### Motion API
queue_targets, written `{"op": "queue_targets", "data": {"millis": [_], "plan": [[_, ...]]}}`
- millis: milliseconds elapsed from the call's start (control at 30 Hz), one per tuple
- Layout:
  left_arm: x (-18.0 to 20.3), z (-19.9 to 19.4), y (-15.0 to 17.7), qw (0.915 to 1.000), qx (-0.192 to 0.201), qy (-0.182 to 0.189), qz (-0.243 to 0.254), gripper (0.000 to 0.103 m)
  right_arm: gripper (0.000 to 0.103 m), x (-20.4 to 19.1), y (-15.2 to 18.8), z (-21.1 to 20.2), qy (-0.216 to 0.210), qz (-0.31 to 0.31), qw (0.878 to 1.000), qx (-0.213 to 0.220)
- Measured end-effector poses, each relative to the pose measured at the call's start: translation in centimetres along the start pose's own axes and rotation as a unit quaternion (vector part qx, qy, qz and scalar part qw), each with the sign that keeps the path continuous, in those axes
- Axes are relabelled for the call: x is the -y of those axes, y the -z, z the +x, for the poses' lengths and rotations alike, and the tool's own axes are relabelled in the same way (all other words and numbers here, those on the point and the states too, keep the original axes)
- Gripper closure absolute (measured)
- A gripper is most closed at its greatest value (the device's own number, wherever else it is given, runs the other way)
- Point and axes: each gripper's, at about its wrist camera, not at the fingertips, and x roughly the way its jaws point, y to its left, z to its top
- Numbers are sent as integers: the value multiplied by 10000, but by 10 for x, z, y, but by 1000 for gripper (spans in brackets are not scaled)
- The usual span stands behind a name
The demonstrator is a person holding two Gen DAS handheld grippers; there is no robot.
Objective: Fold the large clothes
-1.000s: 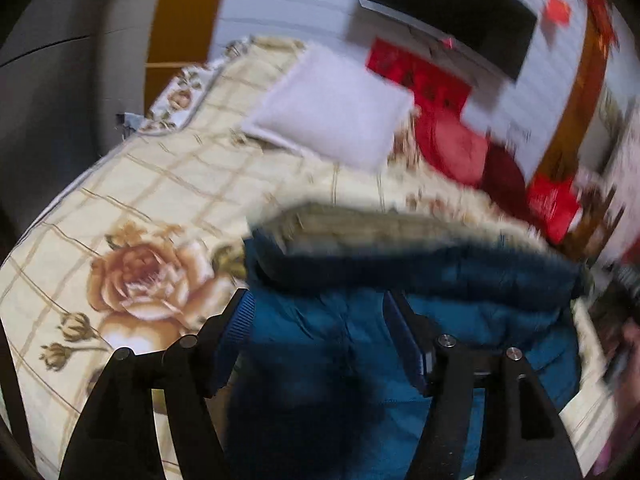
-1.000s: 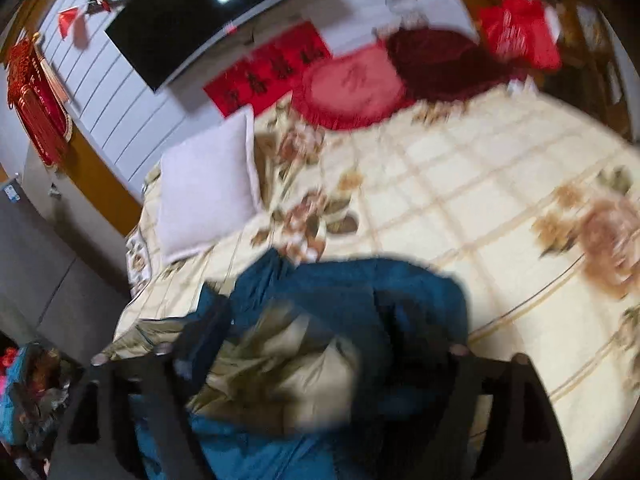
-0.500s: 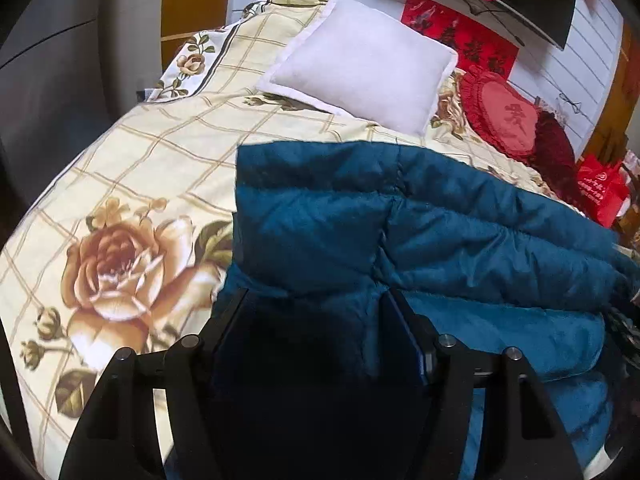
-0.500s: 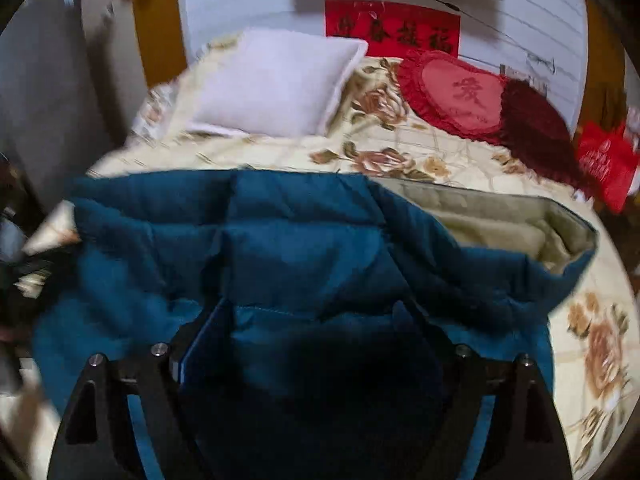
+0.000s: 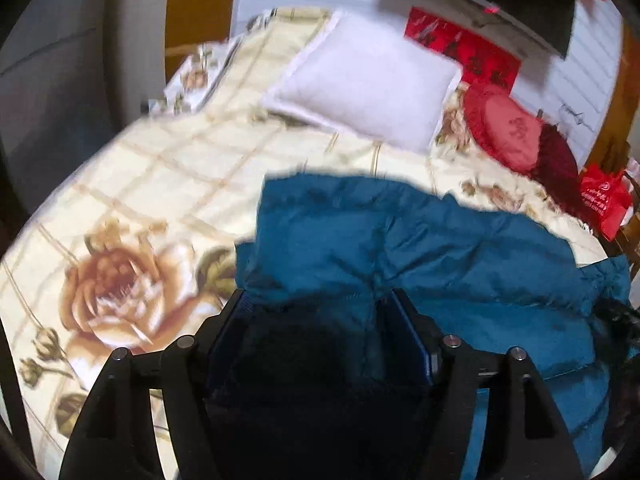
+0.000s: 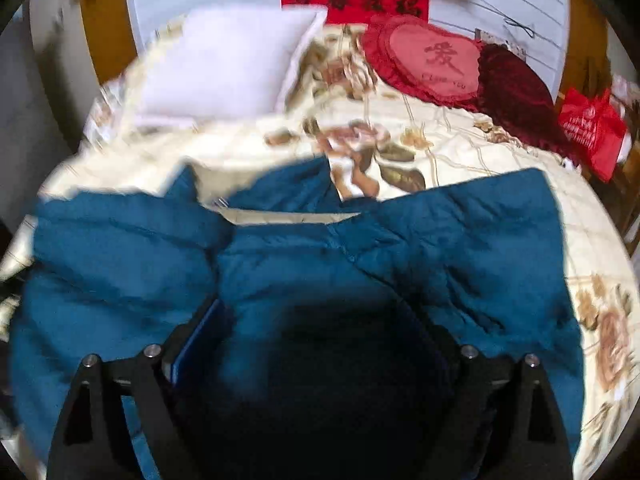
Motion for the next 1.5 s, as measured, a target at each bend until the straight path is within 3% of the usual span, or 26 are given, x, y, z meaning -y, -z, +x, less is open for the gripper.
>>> {"op": "queue_targets", "data": {"millis": [67, 167, 267, 367, 500, 567, 700, 933, 1067, 1200, 1367, 1500], "plan": [[2, -3, -2, 9988, 219, -389, 193, 51, 12, 12, 1, -12, 475, -149, 9986, 157], [-1, 12, -4, 9977, -20, -635, 231, 51, 12, 35, 0, -3, 1103, -146, 9938, -21], [-10, 37, 0, 9979, -454, -455, 11, 49, 10, 55, 4, 19, 1123, 60, 9931, -344], [-16, 47, 2, 9978, -455, -407, -248, 38, 3, 63, 6, 34, 959, 244, 9945, -345], [-16, 50, 2, 9976, -475, -390, -315, 38, 1, 63, 4, 40, 1055, 295, 9932, -388], [-15, 41, 3, 9981, -373, -438, -227, 40, 4, 53, 7, 22, 1176, 202, 9926, -225], [-12, 14, 6, 9990, -172, -409, -108, 42, 5, 23, 14, -24, 509, 58, 9985, 191], [4, -36, 18, 9986, 43, -390, 351, 42, 5, -54, 22, -35, -303, -395, 9987, 61], [9, -54, 29, 9976, 85, -383, 564, 42, 5, -86, 25, -7, -360, -295, 9989, -71], [6, -62, 37, 9973, 57, -451, 572, 42, 0, -103, 26, 27, 60, -428, 9983, -390], [1, -70, 49, 9973, -74, -528, 503, 42, 2, -97, 28, -1, -272, -232, 9986, -383], [-2, -81, 64, 9981, -189, -466, 364, 42, 2, -85, 52, -43, -471, -280, 9980, -306]]}}
